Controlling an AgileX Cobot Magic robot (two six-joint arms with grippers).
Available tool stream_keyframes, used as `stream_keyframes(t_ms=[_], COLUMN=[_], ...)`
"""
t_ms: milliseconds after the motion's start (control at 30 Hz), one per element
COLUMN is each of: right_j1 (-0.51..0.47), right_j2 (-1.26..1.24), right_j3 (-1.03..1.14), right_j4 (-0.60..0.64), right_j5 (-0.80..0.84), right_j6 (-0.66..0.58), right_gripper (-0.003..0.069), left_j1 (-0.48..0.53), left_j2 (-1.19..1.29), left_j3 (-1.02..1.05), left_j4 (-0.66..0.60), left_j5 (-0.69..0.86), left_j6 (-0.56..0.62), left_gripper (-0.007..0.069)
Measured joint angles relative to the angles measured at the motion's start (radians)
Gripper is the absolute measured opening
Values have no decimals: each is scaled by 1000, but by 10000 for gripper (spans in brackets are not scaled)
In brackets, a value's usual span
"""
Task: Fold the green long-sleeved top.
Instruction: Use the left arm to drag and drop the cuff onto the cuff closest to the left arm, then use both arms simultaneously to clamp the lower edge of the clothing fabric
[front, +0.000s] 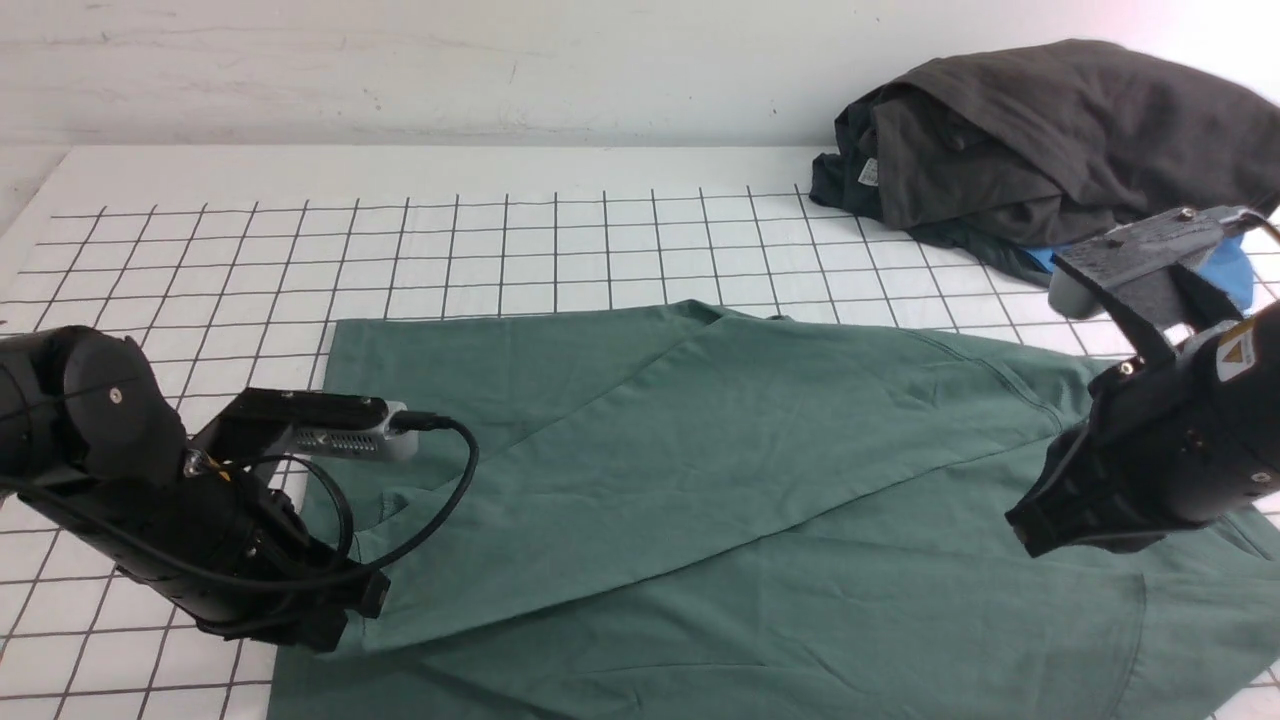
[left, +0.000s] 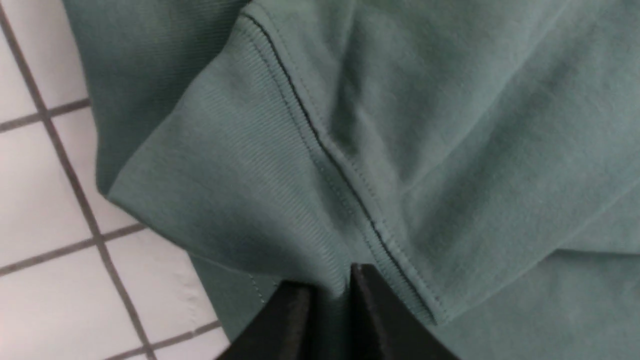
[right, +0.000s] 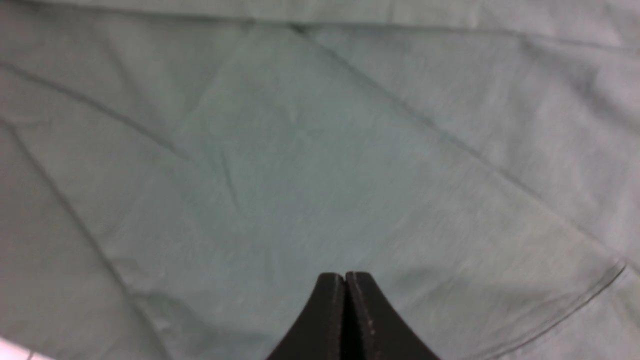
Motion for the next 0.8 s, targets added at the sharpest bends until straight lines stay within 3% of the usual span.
stream_keyframes(t_ms=[100, 200, 300, 400, 600, 700, 800], right_j1=[32, 115, 177, 223, 247, 247, 247], right_j2=[-17, -57, -95, -135, -252, -313, -355], right_j3=[0, 0, 0, 2, 9, 9, 9], right_j4=[-1, -2, -2, -2, -1, -1, -1], right_j5=[38, 132, 175, 179, 191, 195, 198], right_j6=[-1, -1, -1, 10, 18, 19, 20], right_gripper=[-14, -14, -14, -14, -14, -14, -14], left_j1=[0, 0, -29, -115, -395, -560, -654], left_j2=[2, -3, -48, -127, -202, -203, -204], left_j3=[3, 4, 6, 6, 40, 122, 198], left_j4=[0, -4, 1, 21, 127, 185, 210], left_j5=[15, 79, 133, 191, 365, 387, 345], left_j6=[14, 31, 47, 75, 87, 73, 67], left_gripper=[208, 344, 404, 412, 398, 391, 392])
